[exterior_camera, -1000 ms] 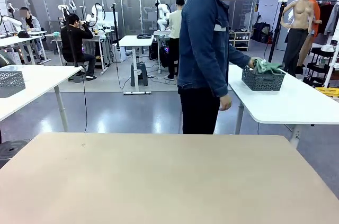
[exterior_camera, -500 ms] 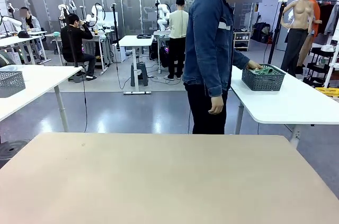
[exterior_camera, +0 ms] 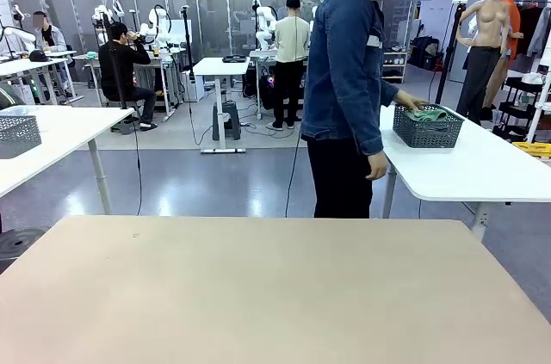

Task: Fold the towels and place them in the basket.
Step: Stack the folded Towel with hook on the right side of the table.

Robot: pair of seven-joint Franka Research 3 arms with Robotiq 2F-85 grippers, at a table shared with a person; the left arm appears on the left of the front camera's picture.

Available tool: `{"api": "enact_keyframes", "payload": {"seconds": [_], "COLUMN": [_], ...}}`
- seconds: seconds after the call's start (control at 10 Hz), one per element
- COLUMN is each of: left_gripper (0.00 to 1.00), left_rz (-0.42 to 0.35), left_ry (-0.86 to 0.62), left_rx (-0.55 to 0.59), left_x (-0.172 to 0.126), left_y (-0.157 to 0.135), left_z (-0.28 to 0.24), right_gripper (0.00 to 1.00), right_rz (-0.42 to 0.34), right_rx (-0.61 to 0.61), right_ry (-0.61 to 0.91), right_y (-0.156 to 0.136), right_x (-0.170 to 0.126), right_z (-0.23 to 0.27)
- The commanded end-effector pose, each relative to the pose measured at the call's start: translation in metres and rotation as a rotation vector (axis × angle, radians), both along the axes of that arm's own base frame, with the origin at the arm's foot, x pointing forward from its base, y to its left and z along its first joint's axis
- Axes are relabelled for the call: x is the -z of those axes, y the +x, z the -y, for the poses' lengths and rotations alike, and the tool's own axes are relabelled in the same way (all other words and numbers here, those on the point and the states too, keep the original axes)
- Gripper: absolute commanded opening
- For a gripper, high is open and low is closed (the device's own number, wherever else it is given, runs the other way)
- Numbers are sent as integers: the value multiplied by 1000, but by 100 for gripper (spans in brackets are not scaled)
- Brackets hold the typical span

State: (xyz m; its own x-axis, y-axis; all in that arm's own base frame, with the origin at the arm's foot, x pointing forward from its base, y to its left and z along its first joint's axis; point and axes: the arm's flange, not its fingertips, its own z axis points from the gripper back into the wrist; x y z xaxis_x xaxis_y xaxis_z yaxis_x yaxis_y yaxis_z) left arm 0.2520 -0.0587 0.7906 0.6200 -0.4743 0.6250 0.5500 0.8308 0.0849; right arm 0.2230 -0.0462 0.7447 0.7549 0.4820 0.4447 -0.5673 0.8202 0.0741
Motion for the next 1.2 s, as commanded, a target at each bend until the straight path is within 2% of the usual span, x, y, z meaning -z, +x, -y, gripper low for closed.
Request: {"api": "enact_keyframes", "payload": {"seconds": [0.0,1.1], "left_gripper": [100,100], "left_rz": [2,2], "left_ry": [4,4], "left_rx": [5,5], "left_x": [0,0], "left_y": [0,0], "left_z": [0,0], "right_gripper": [100,100], "right_rz": [2,2], "right_rx": [-5,-5], "right_ry": [12,12], "right_y": [-1,-1], "right_x": [0,0], "right_z": [0,0]}}
